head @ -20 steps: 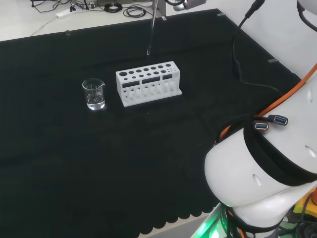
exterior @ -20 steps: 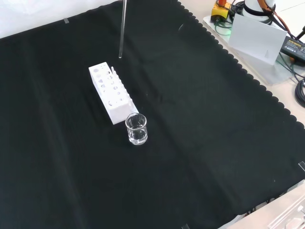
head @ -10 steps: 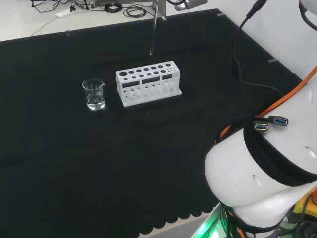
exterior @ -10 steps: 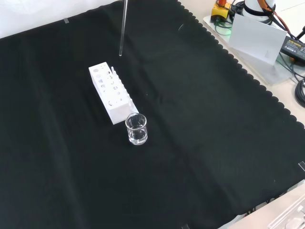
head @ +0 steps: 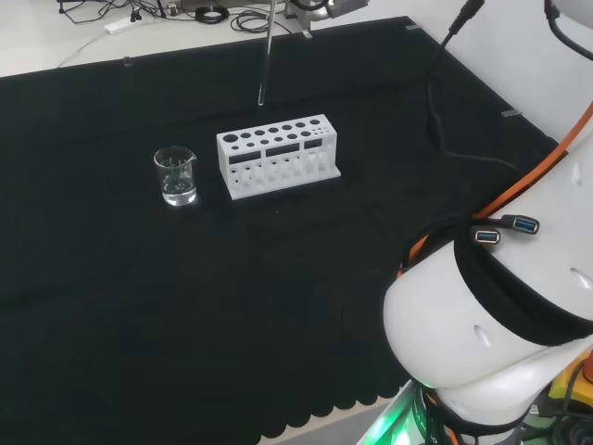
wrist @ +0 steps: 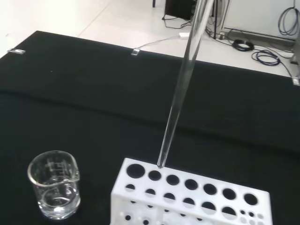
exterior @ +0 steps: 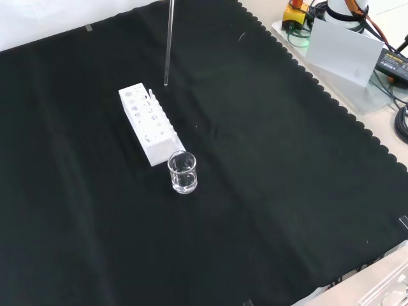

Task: Stir in the beaker to the left of the white test tube rack with the glass rod.

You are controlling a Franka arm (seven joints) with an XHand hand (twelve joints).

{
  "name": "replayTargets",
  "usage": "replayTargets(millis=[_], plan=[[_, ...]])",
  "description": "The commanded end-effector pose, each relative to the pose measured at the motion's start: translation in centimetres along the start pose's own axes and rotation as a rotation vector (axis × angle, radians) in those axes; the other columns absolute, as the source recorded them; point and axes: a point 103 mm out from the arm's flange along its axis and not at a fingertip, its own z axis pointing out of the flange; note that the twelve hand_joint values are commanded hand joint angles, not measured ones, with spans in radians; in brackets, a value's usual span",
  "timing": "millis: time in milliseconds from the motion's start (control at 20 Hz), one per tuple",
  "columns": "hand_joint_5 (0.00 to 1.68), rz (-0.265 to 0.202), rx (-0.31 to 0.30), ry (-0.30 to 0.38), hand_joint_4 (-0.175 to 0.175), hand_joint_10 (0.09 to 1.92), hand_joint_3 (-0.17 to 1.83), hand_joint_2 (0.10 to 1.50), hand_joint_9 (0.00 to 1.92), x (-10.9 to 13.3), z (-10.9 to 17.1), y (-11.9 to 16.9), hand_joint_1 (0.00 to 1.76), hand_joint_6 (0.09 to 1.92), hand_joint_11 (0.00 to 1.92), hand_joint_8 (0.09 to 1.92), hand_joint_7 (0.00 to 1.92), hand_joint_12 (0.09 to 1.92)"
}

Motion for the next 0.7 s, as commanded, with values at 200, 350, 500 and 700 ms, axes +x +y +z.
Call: replayTargets(millis=[200,350,500,700], plan=[[0.87,-0.126,-0.005,0.049,-0.175,1.48,0.00,1.12,0.89,5.2,-0.6,1.9,1.50,0.88,0.96,1.28,0.74,1.04],[0.87,-0.171,-0.011,0.055,-0.175,1.48,0.00,1.12,0.89,6.4,-0.5,2.7,1.50,0.88,0.96,1.28,0.74,1.04],[0.87,-0.210,-0.007,0.054,-0.175,1.48,0.00,1.12,0.89,7.5,0.0,3.2,1.50,0.88,0.96,1.28,0.74,1.04],[0.87,-0.252,0.004,0.052,-0.175,1.48,0.00,1.12,0.89,8.5,0.9,3.4,1.50,0.87,0.96,1.28,0.74,1.05]])
